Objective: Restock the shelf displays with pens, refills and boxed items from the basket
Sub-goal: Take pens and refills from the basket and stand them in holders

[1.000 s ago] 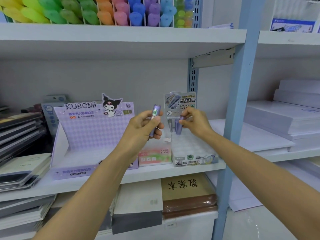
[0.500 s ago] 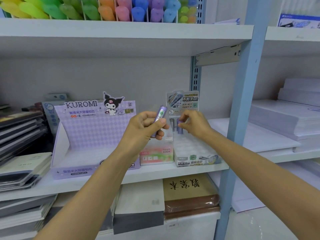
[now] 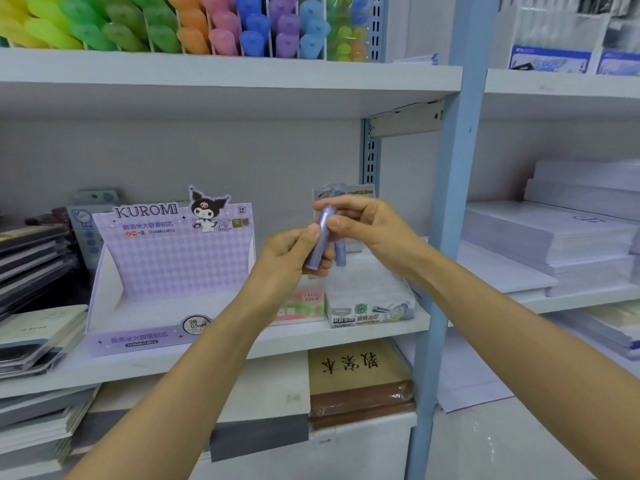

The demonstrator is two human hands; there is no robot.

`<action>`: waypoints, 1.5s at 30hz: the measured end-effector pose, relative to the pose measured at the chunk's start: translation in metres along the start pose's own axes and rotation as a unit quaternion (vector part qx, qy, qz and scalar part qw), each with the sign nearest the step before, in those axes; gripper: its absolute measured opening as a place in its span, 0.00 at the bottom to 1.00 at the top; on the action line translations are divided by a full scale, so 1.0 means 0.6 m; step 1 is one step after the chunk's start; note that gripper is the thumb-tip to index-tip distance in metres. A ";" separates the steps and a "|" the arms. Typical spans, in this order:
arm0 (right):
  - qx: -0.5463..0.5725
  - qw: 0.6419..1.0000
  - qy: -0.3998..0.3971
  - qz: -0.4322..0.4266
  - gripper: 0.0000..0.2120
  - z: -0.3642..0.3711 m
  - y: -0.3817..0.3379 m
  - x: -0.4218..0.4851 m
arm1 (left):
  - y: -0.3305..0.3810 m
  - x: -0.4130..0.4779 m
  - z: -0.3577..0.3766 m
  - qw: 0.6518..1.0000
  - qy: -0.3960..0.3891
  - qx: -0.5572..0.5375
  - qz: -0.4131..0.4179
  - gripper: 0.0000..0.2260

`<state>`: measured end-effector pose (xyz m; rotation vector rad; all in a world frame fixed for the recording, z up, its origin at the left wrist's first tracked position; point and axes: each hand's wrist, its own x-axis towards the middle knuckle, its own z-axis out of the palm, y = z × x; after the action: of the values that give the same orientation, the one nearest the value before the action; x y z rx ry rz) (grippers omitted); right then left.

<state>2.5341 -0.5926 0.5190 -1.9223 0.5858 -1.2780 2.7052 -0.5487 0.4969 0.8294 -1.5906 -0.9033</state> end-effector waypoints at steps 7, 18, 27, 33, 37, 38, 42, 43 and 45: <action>-0.121 0.966 0.226 0.028 0.08 -0.054 0.015 -0.009 | -0.065 -0.054 0.019 0.834 0.017 0.469 0.290 0.16; -0.315 0.929 0.159 0.111 0.05 -0.033 0.096 0.005 | -0.122 -0.080 0.025 0.706 -0.078 0.639 0.294 0.21; -0.367 0.915 0.089 0.140 0.09 -0.038 0.099 0.024 | -0.132 -0.079 0.022 0.706 -0.083 0.641 0.290 0.23; -0.418 0.894 0.083 0.136 0.10 -0.025 0.110 0.012 | -0.124 -0.083 0.018 0.744 -0.100 0.599 0.278 0.24; -0.403 0.899 0.167 -0.026 0.10 0.012 0.062 -0.039 | -0.133 -0.126 -0.001 0.788 -0.054 0.524 0.320 0.18; -0.379 0.905 0.177 -0.085 0.08 0.032 0.049 -0.060 | -0.147 -0.146 -0.009 0.795 -0.032 0.505 0.336 0.15; -0.269 0.945 0.072 -0.169 0.07 0.143 0.058 -0.169 | -0.245 -0.257 -0.033 0.854 -0.088 0.457 0.231 0.04; -0.260 0.955 0.027 -0.142 0.07 0.173 0.080 -0.197 | -0.278 -0.287 -0.036 0.867 -0.127 0.450 0.171 0.03; -0.265 0.961 -0.071 -0.041 0.06 0.229 0.147 -0.255 | -0.348 -0.347 -0.047 0.870 -0.205 0.448 0.033 0.03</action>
<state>2.6016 -0.4933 0.3301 -2.4747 0.8436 -1.0903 2.7827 -0.4687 0.2224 1.2500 -2.4570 -0.2380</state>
